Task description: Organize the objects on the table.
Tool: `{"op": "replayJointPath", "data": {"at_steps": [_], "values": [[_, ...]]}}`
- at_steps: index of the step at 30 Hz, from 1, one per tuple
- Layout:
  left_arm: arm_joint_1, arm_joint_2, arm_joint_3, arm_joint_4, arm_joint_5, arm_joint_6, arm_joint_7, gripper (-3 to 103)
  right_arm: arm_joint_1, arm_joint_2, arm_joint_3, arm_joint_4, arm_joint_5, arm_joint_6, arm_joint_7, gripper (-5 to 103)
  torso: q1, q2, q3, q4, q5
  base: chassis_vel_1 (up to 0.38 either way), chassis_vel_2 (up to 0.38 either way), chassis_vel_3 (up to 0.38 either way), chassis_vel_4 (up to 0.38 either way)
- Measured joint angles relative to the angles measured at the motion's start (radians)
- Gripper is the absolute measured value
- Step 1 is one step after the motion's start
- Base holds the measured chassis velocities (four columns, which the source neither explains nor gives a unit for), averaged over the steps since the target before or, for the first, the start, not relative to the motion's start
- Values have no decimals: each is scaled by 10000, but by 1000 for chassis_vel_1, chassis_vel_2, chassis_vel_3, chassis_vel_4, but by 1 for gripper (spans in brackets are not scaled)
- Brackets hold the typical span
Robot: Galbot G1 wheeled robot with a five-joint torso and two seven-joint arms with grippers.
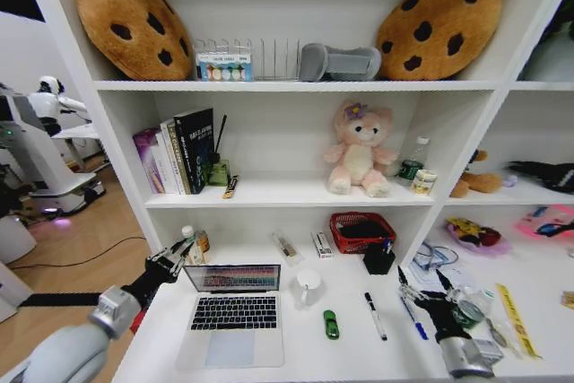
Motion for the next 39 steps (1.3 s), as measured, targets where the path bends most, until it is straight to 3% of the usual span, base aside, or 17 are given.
{"op": "replayJointPath", "data": {"at_steps": [1,2,5,7,8,9,11,12,14,15,18,25,39], "values": [[-16,609,16,10,-151,15,1,3,-26,12,13,44,1,0,6,100,1,0,0,1,0,0,0,0,0],[-16,609,16,10,-151,15,1,3,-26,12,13,44,1,0,6,100,1,0,0,1,0,0,0,0,0],[-2,2135,40,-12,-1081,175,-15,0,-145,159,31,134,-20,17,15,100,0,0,0,0,0,0,0,0,0],[31,2447,49,-12,-1318,215,-22,0,-170,196,44,148,-26,37,23,100,0,0,0,0,2,0,0,0,0],[128,3092,59,25,-1756,264,-22,0,-230,250,68,184,-33,70,35,100,1,0,0,2,2,0,0,0,0],[128,3092,59,25,-1756,264,-22,0,-230,250,68,184,-33,70,35,100,1,0,0,2,2,0,0,0,0],[194,4043,129,199,-2196,292,-4,0,-308,315,118,240,-37,124,50,100,0,0,0,1,1,0,0,0,0],[194,4043,129,199,-2196,292,-4,0,-308,315,118,240,-37,124,50,100,0,0,0,1,1,0,0,0,0],[209,4858,274,320,-2449,293,67,0,-340,396,157,297,-37,151,75,100,1,0,0,-1,3,0,0,0,0],[209,4858,274,320,-2449,293,67,0,-340,396,157,297,-37,151,75,100,1,0,0,-1,3,0,0,0,0],[172,5687,541,304,-2552,288,174,0,-363,488,210,372,-31,171,106,100,1,0,0,0,3,0,0,0,0],[-525,5996,1481,-235,-2454,276,149,0,-416,525,286,378,-11,246,151,100,0,0,0,1,1,0,0,0,0],[-756,5122,3080,-1526,-1292,398,-533,0,-270,429,312,494,16,94,311,100,0,0,-1,2,2,0,0,0,0]]}}
